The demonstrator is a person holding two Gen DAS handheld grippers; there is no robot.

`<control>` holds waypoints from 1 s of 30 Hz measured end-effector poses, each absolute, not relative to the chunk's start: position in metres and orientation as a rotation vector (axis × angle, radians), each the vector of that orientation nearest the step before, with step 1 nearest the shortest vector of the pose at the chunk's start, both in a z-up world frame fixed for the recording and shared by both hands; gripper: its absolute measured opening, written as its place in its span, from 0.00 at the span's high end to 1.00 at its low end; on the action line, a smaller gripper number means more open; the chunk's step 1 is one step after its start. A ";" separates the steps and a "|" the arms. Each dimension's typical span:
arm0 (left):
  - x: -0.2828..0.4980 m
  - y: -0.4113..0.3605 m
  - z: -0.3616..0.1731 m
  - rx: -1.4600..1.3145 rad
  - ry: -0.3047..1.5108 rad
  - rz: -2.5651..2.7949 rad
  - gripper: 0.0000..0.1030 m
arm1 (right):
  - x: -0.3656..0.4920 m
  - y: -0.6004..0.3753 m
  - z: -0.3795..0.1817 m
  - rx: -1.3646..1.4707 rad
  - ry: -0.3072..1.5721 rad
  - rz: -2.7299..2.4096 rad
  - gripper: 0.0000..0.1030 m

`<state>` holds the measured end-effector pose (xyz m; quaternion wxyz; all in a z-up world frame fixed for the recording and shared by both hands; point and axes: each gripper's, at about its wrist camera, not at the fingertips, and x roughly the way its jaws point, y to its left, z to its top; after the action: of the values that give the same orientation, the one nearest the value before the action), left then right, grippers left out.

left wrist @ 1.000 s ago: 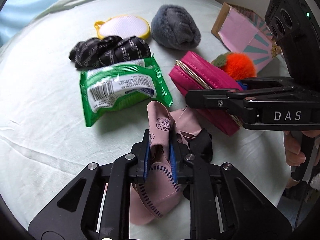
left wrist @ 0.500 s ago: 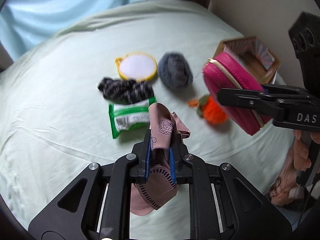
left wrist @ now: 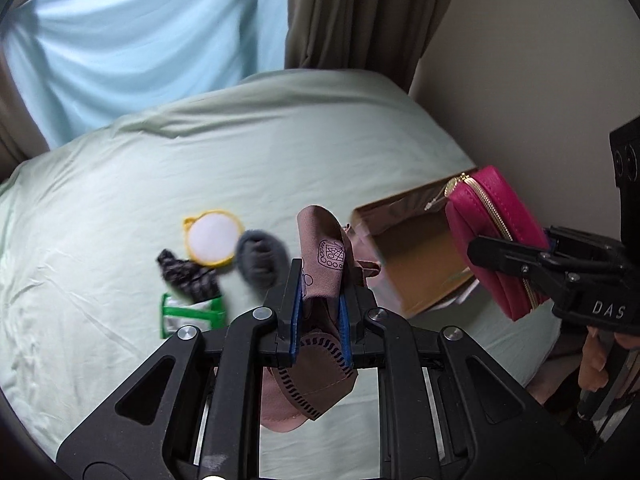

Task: Organize soft objects
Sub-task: 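Carry slippers and pouch over the cardboard box and open both tools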

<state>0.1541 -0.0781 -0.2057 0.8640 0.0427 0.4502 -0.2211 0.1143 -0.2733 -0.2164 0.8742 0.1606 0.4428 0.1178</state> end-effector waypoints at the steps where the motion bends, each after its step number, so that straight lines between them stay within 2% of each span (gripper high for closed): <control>1: 0.155 -0.092 -0.203 0.078 0.946 -0.460 0.88 | 0.112 -0.288 -0.213 0.329 0.927 0.237 0.62; 7: 0.166 -0.180 -0.203 0.013 0.985 -0.462 0.88 | 0.118 -0.361 -0.202 0.268 0.956 0.165 0.62; 12: 0.187 -0.237 -0.228 -0.008 1.059 -0.452 0.88 | 0.135 -0.406 -0.215 0.225 1.001 0.107 0.62; 21: 0.234 -0.303 -0.294 -0.005 1.200 -0.419 0.88 | 0.184 -0.463 -0.290 0.251 1.162 0.047 0.63; 30: 0.270 -0.332 -0.371 0.025 1.363 -0.369 0.88 | 0.225 -0.483 -0.366 0.296 1.334 0.024 0.62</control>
<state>0.2698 -0.3320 -0.3714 0.7608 0.0114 0.6264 -0.1694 0.2253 -0.4827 -0.3656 0.7754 0.1368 0.6164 0.0110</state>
